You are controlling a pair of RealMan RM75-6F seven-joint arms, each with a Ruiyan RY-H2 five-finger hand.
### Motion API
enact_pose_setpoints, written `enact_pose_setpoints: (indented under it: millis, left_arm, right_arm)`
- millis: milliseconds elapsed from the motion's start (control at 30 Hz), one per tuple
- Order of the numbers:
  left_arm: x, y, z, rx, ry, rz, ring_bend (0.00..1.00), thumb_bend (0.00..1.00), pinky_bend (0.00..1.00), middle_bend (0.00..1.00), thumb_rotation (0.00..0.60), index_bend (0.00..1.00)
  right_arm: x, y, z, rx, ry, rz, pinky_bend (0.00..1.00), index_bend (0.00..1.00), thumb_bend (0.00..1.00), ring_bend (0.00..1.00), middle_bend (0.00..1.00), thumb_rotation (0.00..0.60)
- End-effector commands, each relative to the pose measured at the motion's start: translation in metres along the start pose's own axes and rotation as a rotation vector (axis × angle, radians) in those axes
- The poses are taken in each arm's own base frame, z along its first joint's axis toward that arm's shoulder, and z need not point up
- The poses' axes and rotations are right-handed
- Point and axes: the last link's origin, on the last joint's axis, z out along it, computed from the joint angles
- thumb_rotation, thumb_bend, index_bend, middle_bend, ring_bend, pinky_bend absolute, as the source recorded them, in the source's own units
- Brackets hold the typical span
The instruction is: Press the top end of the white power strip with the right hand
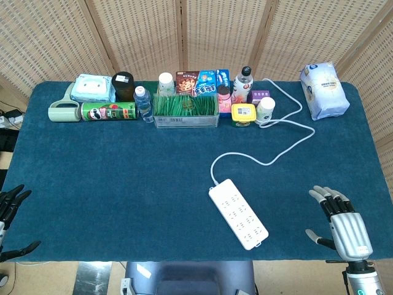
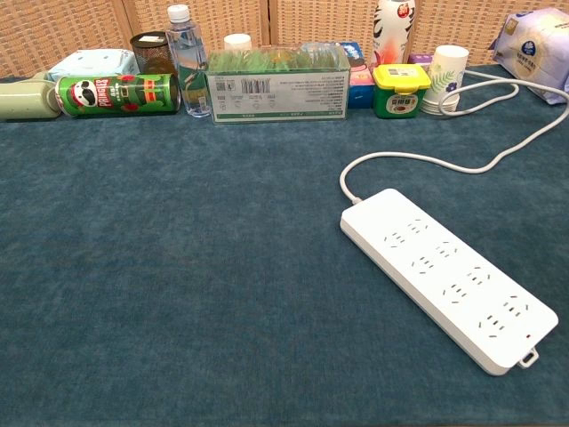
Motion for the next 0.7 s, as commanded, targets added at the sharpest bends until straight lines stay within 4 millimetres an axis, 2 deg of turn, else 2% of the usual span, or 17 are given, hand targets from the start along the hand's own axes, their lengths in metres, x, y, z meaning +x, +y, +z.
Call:
enact_pose_setpoints:
  millis: [33, 700]
  left_arm:
    - [0.0, 0.0, -0.0003, 0.0, 0.0, -0.001, 0.0, 0.11, 0.02, 0.0, 0.6, 0.0]
    - [0.0021, -0.0004, -0.0006, -0.007, 0.009, -0.003, 0.0, 0.11, 0.02, 0.0, 0.6, 0.0]
  right_arm:
    - [-0.0004, 0.0005, 0.0, -0.003, -0.001, -0.002, 0.18, 0.17, 0.0, 0.18, 0.17, 0.6]
    - [-0.0056, 0.0008, 0.0026, -0.017, -0.002, -0.05, 0.18, 0.17, 0.0, 0.19, 0.18, 0.6]
